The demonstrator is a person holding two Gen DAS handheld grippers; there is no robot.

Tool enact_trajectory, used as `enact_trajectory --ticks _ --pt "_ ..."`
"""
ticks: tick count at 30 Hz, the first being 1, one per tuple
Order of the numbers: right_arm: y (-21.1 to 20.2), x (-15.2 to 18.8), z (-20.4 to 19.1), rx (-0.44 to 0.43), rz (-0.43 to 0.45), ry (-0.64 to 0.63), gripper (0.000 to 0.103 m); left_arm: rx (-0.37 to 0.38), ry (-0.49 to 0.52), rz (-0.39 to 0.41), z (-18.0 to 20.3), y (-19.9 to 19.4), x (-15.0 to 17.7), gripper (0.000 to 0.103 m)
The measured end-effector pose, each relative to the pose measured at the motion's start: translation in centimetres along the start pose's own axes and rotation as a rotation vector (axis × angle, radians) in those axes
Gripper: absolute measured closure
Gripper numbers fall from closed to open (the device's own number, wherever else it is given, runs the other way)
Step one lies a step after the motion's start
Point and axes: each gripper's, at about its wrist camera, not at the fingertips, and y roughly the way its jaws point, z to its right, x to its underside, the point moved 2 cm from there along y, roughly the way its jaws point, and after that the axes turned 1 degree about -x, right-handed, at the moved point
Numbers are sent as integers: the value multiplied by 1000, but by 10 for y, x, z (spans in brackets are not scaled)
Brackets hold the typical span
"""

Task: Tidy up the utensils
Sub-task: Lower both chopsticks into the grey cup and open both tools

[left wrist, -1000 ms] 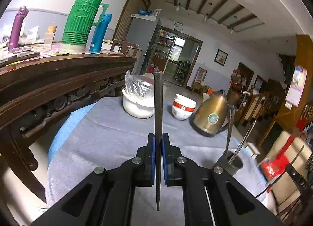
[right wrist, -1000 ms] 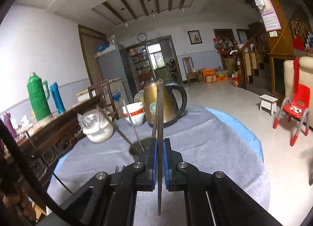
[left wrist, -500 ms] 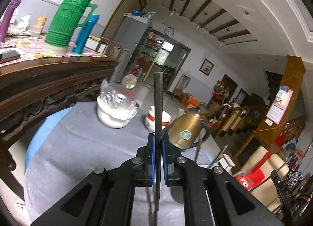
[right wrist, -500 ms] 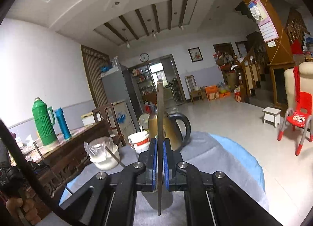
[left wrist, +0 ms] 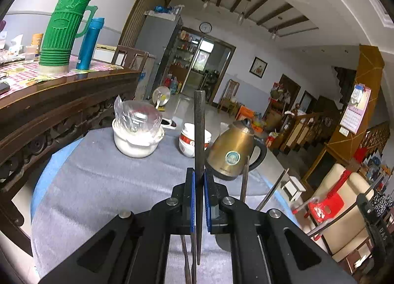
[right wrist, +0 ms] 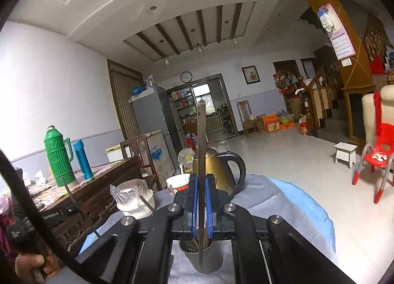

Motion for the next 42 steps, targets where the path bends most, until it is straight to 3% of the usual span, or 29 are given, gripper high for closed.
enact_trajectory --ticks 12,24,34,42 --pt "-11 -3 -15 3 12 -37 97 -36 7 -49 -7 -7 3 96" --pt "-9 -6 -13 11 11 -46 97 35 -40 -60 -1 6 -11 96" --pt "44 -20 -6 -16 9 -49 97 115 -20 -28 51 40 -37 96" --pt "97 2 10 -20 -94 -47 97 165 30 -43 90 77 -29 96"
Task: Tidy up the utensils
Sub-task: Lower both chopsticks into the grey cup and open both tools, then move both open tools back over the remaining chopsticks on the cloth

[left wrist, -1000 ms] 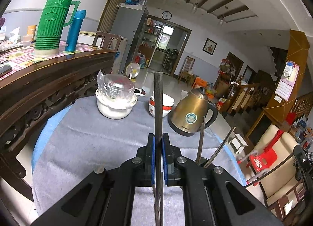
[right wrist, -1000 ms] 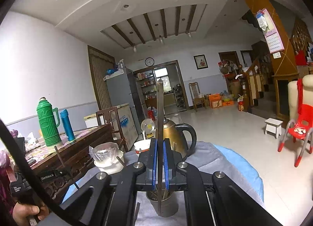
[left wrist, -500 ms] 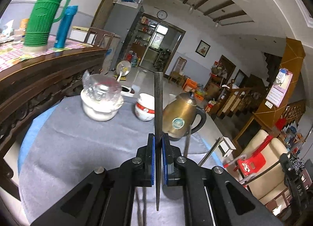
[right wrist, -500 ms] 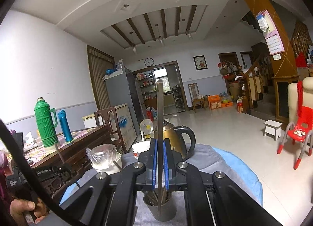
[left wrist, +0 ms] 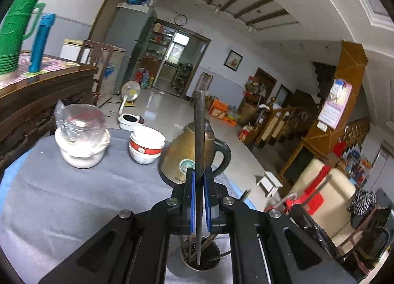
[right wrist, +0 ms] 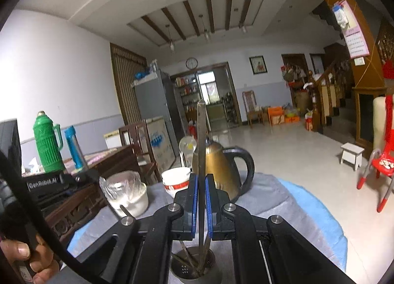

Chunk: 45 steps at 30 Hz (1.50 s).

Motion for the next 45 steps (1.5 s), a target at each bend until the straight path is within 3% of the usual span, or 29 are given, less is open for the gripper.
enact_trajectory --ticks 17,30,33,35,37,39,45 --pt "56 42 11 -15 -194 -4 96 -7 125 -172 11 56 49 96" --pt "76 50 12 -4 -272 -1 96 -27 131 -262 11 70 54 96" --pt "76 46 13 16 -273 0 94 -24 99 -245 7 59 44 82" --pt "71 41 13 33 -257 -8 83 -29 85 -204 5 46 35 56" --pt "63 34 14 53 -232 -8 52 -30 78 -160 4 30 27 50" --pt "48 26 17 66 -182 10 38 -36 69 -123 0 11 19 47" --pt "6 27 10 63 -135 -4 38 -97 60 -86 -28 -33 16 35"
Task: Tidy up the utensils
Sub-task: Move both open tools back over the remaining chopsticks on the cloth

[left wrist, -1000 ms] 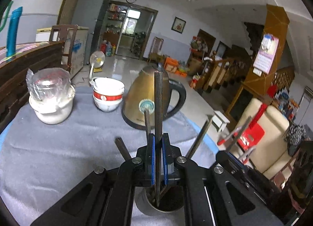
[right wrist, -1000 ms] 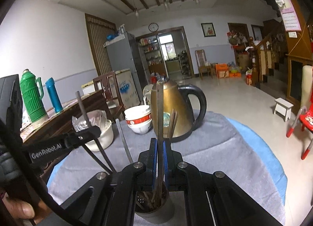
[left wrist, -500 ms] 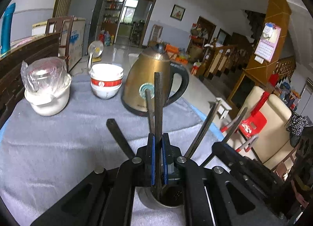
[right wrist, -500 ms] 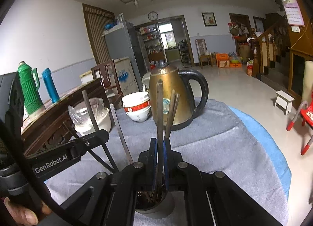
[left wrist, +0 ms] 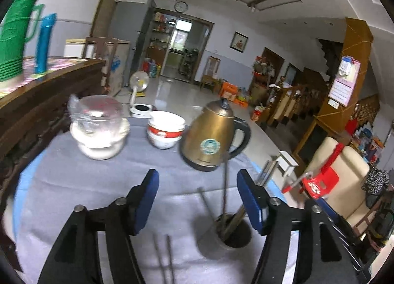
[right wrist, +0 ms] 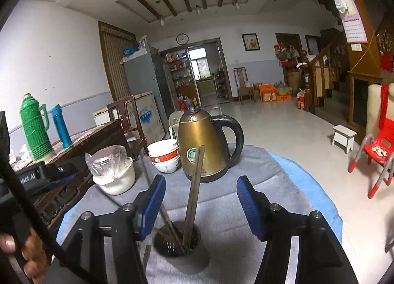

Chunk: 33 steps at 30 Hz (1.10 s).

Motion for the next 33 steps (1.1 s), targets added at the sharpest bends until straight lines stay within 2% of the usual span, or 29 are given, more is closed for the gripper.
enact_trajectory --ticks 3,7,12,17,24,33 --pt "-12 17 -4 -3 -27 -10 37 -46 -22 -18 -23 -11 7 32" --pt "-14 49 -8 -2 -105 -20 37 -111 -58 -81 -49 -10 22 31" --pt "7 104 -16 -27 -302 -15 37 -189 -76 -183 -75 3 56 31" --pt "23 143 -25 -43 -457 -25 37 -251 -70 -290 -92 17 92 31" --pt "28 164 -25 -35 -530 -25 37 -286 -77 -367 -106 25 122 31" --pt "33 170 -28 -36 -546 -23 37 -304 -68 -420 -110 36 140 31"
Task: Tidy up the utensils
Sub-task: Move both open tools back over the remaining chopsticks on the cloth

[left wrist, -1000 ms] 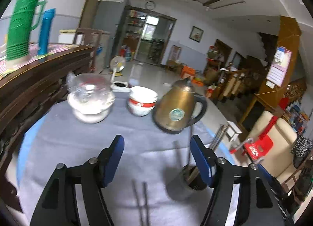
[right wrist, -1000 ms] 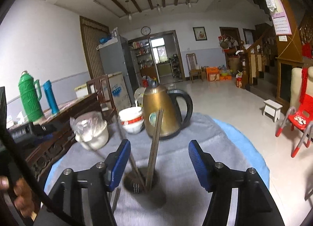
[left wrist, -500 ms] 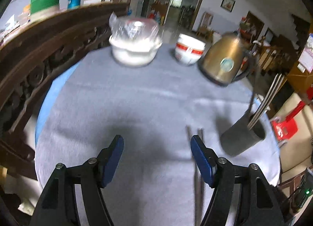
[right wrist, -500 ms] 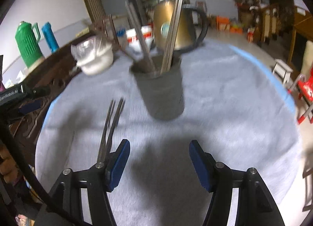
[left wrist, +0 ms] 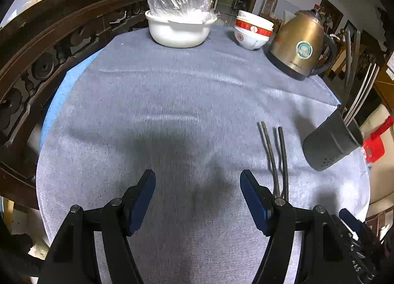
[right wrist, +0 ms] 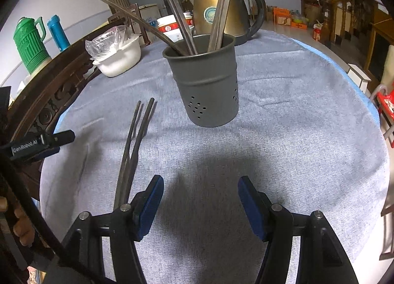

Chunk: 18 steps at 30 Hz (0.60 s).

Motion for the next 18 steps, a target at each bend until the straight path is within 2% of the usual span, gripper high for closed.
enact_trajectory --ticks 12,18 --pt "1 -1 -3 2 -9 -3 37 -18 18 -44 -2 8 10 31" --pt "11 0 2 53 -96 2 37 -78 50 -105 -8 15 22 31"
